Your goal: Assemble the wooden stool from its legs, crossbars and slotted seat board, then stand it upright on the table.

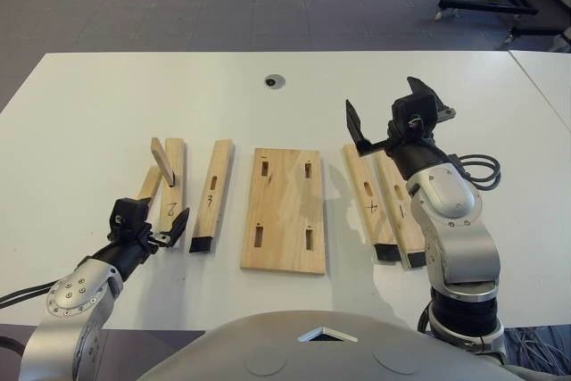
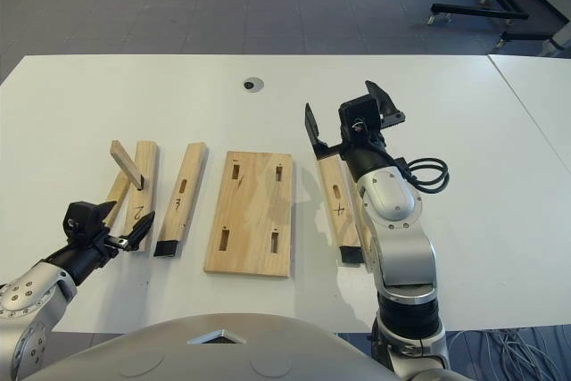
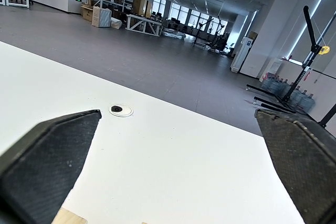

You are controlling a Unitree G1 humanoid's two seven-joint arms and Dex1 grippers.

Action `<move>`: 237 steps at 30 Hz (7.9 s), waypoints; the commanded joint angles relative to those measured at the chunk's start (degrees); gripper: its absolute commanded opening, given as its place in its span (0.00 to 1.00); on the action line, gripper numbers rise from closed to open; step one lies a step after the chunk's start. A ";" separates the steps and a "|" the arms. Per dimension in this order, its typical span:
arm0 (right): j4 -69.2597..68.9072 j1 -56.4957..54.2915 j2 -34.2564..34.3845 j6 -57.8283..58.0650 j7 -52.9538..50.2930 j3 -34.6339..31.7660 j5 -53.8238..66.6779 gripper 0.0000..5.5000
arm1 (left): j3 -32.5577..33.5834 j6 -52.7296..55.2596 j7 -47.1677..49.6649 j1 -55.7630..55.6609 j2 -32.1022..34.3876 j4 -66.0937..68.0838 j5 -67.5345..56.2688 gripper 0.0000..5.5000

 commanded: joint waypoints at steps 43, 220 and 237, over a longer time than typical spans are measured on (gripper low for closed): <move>1.02 -1.18 1.82 -1.53 -2.64 0.00 -0.40 0.98 | 0.16 -23.02 -2.14 -9.35 -2.42 25.55 2.51 0.37; 32.26 -15.94 -16.41 -27.77 53.78 -7.88 40.12 0.38 | -1.55 12.97 -32.24 -41.61 1.37 17.73 -51.94 0.65; 32.20 -13.28 -14.62 -27.58 56.04 -4.18 38.76 0.38 | -2.18 11.95 -33.65 -41.24 1.50 18.16 -50.61 0.65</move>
